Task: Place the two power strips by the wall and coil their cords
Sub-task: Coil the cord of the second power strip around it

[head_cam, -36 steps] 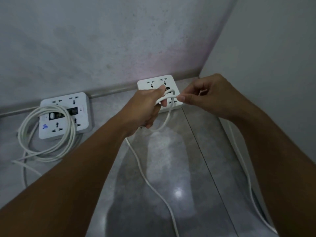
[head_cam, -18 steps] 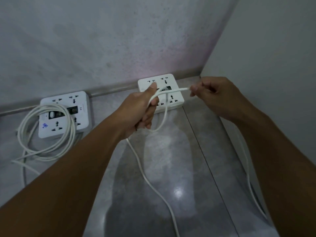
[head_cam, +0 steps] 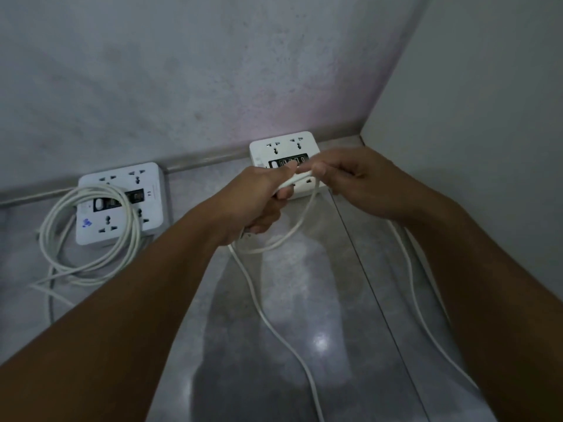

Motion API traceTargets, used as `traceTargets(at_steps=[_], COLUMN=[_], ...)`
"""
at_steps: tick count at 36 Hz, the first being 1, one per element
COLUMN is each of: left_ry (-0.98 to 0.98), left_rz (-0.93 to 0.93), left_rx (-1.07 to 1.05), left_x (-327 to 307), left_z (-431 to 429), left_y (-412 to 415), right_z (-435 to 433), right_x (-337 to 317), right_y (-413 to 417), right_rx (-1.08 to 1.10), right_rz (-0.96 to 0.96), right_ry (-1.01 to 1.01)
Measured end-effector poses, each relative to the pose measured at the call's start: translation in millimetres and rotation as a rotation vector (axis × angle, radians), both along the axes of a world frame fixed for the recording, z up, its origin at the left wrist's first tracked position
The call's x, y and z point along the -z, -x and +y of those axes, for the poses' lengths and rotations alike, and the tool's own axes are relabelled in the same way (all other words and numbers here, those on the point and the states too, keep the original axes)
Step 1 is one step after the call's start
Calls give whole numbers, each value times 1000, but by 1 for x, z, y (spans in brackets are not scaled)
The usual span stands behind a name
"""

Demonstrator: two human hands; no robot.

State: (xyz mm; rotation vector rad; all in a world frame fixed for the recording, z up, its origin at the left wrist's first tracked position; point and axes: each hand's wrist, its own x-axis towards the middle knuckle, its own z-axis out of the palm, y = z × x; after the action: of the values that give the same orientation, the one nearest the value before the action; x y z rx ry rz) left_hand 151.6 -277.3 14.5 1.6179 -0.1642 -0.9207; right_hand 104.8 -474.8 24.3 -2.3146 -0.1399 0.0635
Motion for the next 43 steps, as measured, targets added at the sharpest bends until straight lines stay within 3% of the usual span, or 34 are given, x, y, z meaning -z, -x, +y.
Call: traceTargets(at_steps=[5,11,14,16,19,23,26,29,33,43], left_ry=[-67,-392,-554,-505,-343,253,535,609,553,606], left_rz=[-82,-762,-871,-750,-349,289,520,599,574,519], left_rx=[-104,-418,-649,-585,-484,-580,-673,-694,-537,-217], left_x=[-1,21,22,18,9,-3,-13,-17,-17,-34], left_z=[1,5,6,3,-11,-22,-19,-14,0,27], left_y=[2,-4,-7,-2,2,-14,-24,-33,-39,-45], right_z=[3,8,9,13,25,42,51,58,61,32], right_x=[-2,-6,-7,-7,-2,15,34,49,57,86], right_y=[1,0,2,3,7,17,24,31,43,61], right_rx=[7,185,333,382,411,310,230,189,196,38], right_rz=[18,-99,-251,-362,-510,-635,-627,-574,-387,510], right_ry=[-33,-2,35,82,134,167,206,140,-8,-303])
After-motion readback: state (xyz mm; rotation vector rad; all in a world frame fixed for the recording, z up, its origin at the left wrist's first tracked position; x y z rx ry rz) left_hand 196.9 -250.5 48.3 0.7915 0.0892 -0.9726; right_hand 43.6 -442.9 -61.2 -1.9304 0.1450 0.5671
